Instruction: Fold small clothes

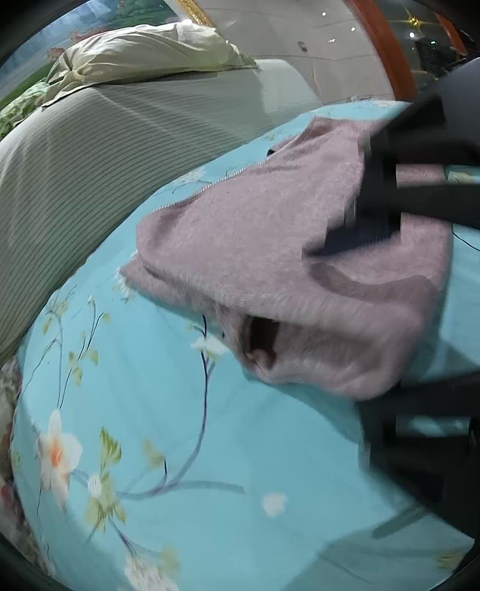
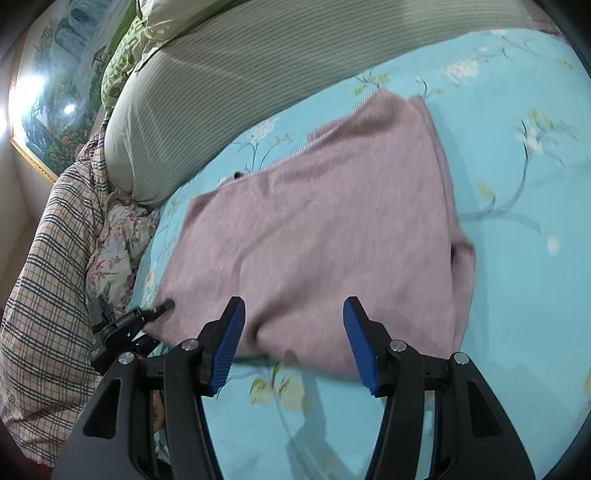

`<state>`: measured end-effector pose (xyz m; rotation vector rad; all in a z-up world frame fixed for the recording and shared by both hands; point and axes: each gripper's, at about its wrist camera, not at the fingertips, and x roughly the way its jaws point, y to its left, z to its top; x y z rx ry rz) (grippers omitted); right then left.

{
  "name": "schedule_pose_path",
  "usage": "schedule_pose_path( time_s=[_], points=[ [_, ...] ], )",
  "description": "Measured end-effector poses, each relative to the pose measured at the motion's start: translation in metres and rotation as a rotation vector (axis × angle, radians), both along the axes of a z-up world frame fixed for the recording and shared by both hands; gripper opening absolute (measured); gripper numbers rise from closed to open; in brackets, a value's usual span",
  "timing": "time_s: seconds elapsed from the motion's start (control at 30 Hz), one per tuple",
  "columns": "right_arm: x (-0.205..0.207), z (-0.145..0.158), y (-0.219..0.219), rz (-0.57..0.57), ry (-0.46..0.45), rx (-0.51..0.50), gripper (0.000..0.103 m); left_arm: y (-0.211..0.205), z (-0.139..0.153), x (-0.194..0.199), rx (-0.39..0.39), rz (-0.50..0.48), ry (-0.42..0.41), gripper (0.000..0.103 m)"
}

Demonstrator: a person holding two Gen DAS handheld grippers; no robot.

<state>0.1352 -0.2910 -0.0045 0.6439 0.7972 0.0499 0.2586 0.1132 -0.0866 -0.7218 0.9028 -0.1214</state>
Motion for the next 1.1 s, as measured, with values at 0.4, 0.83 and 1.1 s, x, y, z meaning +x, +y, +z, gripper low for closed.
schedule_pose_path(
  time_s=[0.4,0.83,1.1],
  points=[
    [0.034,0.002,-0.036,0.022,-0.017,0.094,0.057,-0.117,0.097,-0.005,0.168,-0.34,-0.29,0.005],
    [0.062,-0.013,-0.057,0.042,-0.008,0.219,0.057,-0.269,0.037,-0.017,0.309,-0.661,-0.195,0.006],
    [0.134,-0.035,-0.043,0.127,0.042,0.306,0.062,-0.252,0.063,-0.022,0.272,-0.633,-0.251,0.006]
  ],
)
